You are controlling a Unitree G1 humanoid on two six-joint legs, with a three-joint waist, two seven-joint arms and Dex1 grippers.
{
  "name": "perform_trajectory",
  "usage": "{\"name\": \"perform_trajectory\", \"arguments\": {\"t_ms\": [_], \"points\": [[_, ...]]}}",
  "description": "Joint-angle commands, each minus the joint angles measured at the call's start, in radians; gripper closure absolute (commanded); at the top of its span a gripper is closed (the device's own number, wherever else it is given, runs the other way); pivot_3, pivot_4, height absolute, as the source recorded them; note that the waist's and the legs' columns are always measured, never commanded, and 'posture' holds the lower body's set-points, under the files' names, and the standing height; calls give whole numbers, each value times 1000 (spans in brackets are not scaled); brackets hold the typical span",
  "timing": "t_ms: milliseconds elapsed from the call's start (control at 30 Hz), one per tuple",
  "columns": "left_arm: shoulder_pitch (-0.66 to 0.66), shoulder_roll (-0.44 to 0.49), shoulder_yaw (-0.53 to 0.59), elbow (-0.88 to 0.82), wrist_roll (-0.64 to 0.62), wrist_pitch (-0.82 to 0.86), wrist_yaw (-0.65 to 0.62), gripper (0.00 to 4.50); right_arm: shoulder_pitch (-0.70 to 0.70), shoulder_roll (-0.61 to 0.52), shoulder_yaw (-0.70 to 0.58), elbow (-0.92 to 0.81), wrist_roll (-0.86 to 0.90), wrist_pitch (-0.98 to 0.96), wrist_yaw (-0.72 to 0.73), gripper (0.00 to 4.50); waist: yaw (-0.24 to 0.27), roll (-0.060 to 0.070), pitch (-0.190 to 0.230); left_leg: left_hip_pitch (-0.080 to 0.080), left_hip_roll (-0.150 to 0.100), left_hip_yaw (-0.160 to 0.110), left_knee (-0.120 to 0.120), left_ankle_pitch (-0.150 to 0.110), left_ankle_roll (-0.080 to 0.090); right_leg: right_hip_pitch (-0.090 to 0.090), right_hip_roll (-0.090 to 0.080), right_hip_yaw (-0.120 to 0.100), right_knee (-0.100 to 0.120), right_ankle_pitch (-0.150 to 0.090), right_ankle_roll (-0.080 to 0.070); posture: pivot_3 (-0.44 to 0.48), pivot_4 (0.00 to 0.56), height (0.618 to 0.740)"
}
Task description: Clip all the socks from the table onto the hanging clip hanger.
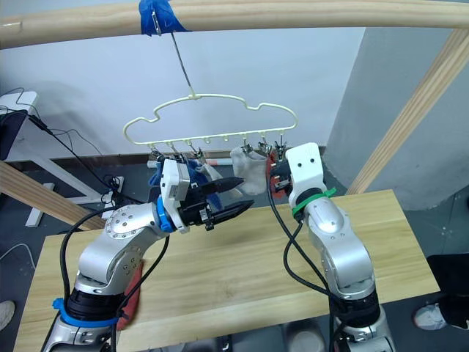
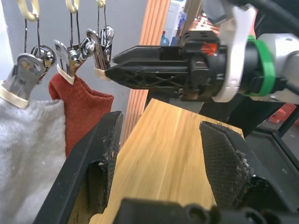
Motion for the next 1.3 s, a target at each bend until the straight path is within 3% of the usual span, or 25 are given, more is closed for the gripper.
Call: {"name": "perform_trajectory", "arguments": {"t_ms": [33,167,500,767,1300], "points": [[-31,13,58,-76,-98,47,-16,1613,-35,15,-10,19,-18,-61,-13,2843,1,0,0,0,0,0,-1,0,0,0,0,0,0,0,0,-236,261,740],[-56,42,94,-91,-152,98,-18,1613,-64,36,-11,66,-21,-98,-16,2843,0,0,0,0,0,0,-2,0,0,-1,0,0,-1,0,0,-232,256,740],[-66,68,93,-95,-151,105,-14,1613,-94,83,-26,106,-39,-139,-39,2843,3,0,0,0,0,1,-2,0,0,-1,-1,0,-1,0,0,-224,254,740],[-61,76,92,-102,-154,114,-15,1613,-107,145,-30,32,-32,-42,-63,2843,3,0,0,0,0,0,-2,0,0,-1,-1,0,1,0,0,-232,255,740],[-58,79,86,-103,-149,120,-20,1613,-122,225,-67,43,-35,-13,-130,2843,2,0,0,0,0,0,-1,1,-1,-2,-1,0,3,0,-1,-232,253,740]]}}
